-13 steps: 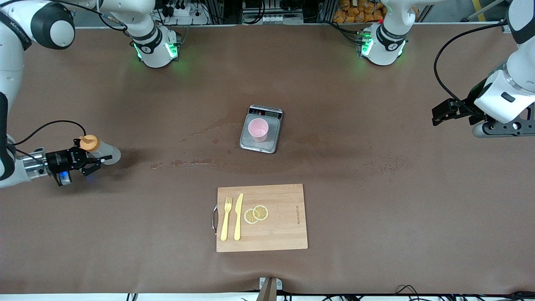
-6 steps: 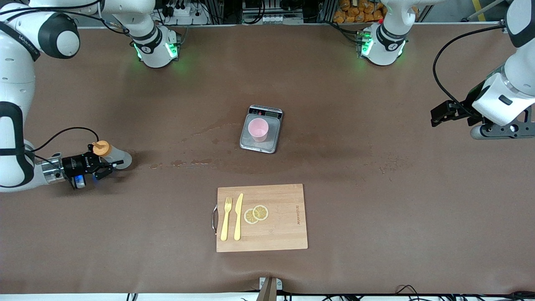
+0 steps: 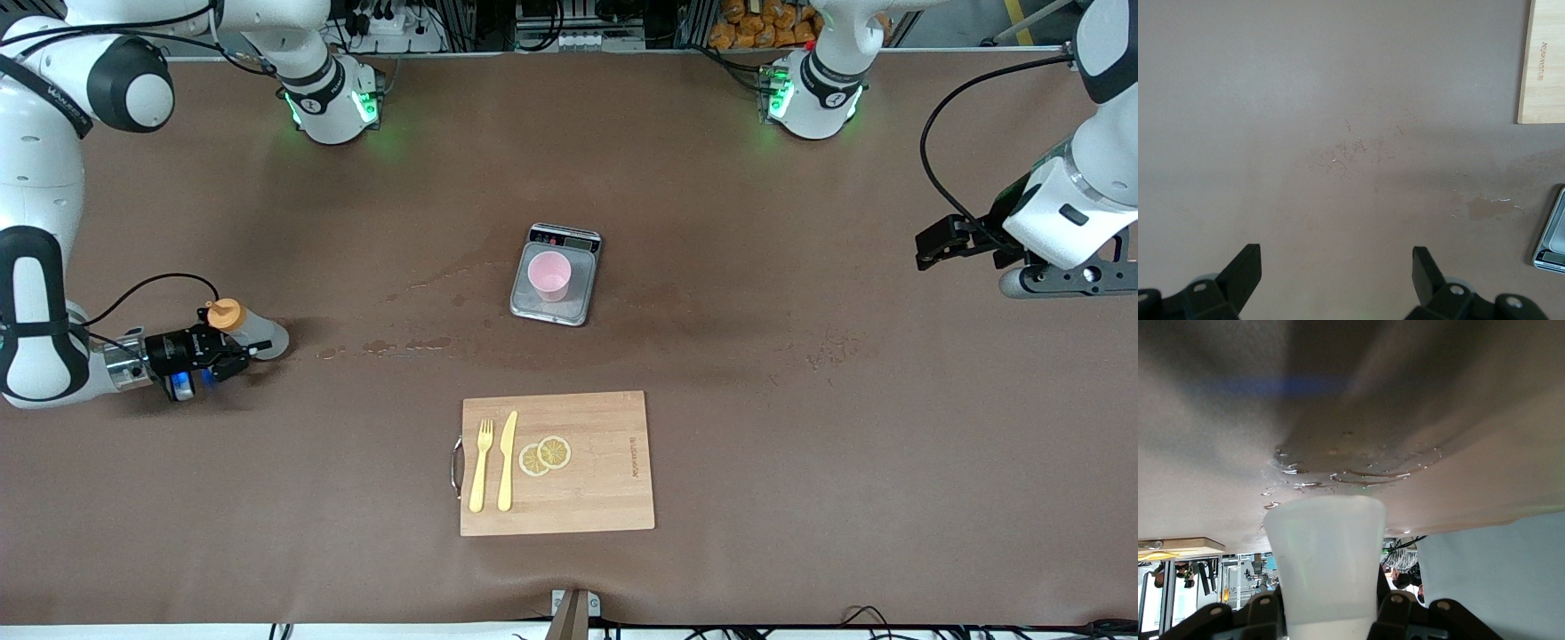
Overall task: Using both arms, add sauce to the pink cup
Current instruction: 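Turn the bottle upright and set it on the table with the right gripper, then open the right gripper and release the bottle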
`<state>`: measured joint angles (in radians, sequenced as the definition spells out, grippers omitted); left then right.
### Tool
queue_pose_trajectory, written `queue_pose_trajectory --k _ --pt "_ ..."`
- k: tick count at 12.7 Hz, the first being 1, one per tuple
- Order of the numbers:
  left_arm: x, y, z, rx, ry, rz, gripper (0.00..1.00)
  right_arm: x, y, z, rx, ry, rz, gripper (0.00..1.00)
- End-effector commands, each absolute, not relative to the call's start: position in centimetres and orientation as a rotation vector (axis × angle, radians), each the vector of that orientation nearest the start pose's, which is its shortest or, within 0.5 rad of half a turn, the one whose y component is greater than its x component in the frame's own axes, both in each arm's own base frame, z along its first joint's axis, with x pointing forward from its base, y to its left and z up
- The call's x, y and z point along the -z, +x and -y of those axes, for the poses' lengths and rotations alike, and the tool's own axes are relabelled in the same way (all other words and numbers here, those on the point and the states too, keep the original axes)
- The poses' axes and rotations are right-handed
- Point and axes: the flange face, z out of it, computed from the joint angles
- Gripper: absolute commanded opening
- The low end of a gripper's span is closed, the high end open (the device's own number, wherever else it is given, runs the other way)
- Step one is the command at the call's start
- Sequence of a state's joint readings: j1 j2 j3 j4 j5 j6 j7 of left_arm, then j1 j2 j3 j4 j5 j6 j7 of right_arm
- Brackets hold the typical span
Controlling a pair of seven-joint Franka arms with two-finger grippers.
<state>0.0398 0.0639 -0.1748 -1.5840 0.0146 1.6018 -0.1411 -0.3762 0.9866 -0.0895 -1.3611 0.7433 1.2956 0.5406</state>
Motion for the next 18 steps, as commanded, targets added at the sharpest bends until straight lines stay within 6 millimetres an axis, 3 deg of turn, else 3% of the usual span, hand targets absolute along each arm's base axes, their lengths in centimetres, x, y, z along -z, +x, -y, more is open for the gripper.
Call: queue_pose_trajectory --k 1,5,7,12,15,18 --pt "-58.7 56.9 7.4 -0.063 -3.144 0.014 1.00 -11.6 59.0 18.3 -1.282 -1.785 -1.240 0.64" --pt "-58.7 56.8 7.5 -0.067 -3.143 0.012 1.00 -11.7 59.3 17.9 -1.288 -1.803 -1.245 0.86" --pt "-58.9 56.8 7.3 -0.060 -3.144 0.014 1.00 -12.8 59.8 19.0 -1.270 -1.804 -1.276 0.90" --pt "-59.0 56.6 7.2 -0.065 -3.143 0.007 1.00 -18.2 62.4 21.2 -1.242 -1.881 -1.363 0.97" --pt "-59.2 56.6 7.1 -0.060 -3.134 -0.001 1.00 -22.7 63.3 23.9 -1.171 -1.877 -1.421 1.00" --pt "-59.9 56.2 7.1 -0.039 -3.134 -0.001 1.00 -26.8 64.2 23.6 -1.103 -1.921 -1.408 1.00"
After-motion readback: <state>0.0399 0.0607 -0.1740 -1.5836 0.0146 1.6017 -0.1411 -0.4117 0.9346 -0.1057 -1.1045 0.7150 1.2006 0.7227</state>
